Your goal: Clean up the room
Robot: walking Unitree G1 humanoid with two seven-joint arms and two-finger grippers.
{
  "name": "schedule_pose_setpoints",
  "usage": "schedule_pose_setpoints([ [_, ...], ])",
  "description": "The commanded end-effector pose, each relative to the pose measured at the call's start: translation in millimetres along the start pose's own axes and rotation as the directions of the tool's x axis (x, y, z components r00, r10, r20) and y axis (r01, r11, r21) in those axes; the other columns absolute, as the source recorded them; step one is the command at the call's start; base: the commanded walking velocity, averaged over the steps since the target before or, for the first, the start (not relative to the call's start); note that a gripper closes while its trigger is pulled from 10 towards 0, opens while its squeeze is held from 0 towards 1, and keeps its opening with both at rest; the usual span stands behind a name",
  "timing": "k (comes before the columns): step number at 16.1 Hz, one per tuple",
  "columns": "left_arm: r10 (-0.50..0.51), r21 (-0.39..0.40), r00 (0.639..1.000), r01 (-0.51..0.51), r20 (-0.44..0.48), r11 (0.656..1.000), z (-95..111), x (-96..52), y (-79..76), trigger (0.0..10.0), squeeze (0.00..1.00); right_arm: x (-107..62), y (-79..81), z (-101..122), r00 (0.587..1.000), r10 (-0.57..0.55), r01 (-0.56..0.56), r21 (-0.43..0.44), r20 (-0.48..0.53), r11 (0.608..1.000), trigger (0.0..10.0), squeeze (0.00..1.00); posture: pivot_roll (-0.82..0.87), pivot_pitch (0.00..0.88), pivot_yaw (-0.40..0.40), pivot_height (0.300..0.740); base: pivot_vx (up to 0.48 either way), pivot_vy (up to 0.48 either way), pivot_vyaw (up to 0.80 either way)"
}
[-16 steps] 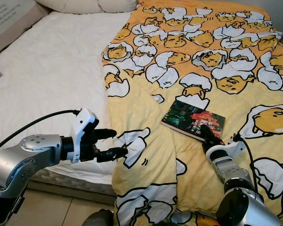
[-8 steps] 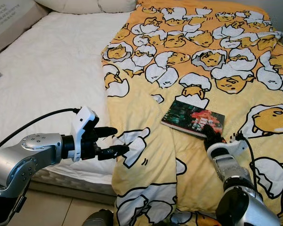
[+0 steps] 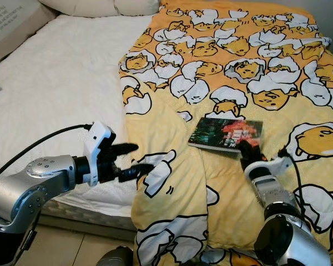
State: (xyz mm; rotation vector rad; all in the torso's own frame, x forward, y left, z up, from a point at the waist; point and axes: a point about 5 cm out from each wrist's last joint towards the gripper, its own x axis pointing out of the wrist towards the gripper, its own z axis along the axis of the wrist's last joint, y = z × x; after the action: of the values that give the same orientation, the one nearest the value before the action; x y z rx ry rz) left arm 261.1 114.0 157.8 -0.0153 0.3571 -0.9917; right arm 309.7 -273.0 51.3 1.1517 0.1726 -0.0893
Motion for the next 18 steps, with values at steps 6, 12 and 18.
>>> schedule_pose_setpoints([
  [6,0.218,0.002,0.958,-0.222,0.187,0.975,19.2,-10.7,29.7,10.0,0.0,17.0,62.2,36.3,0.953,0.299,-0.301,-0.175,-0.038,0.937,0.0,0.0,0.01,0.0,0.033,0.74,0.0,0.0,0.0],
  [12,0.3,-0.04,0.909,-0.302,0.288,0.953,38.6,-18.1,54.4,10.0,1.0,25.5,113.6,30.5,0.834,0.507,-0.551,-0.313,-0.218,0.773,0.0,0.0,0.0,0.0,0.03,0.74,0.0,0.0,0.0],
  [18,0.129,0.138,0.948,-0.175,0.29,0.975,75.2,-21.8,64.3,10.0,1.0,9.4,148.7,1.3,0.549,0.559,-0.835,-0.38,-0.621,0.398,0.0,0.0,0.0,0.0,0.024,0.74,0.0,0.0,0.0],
])
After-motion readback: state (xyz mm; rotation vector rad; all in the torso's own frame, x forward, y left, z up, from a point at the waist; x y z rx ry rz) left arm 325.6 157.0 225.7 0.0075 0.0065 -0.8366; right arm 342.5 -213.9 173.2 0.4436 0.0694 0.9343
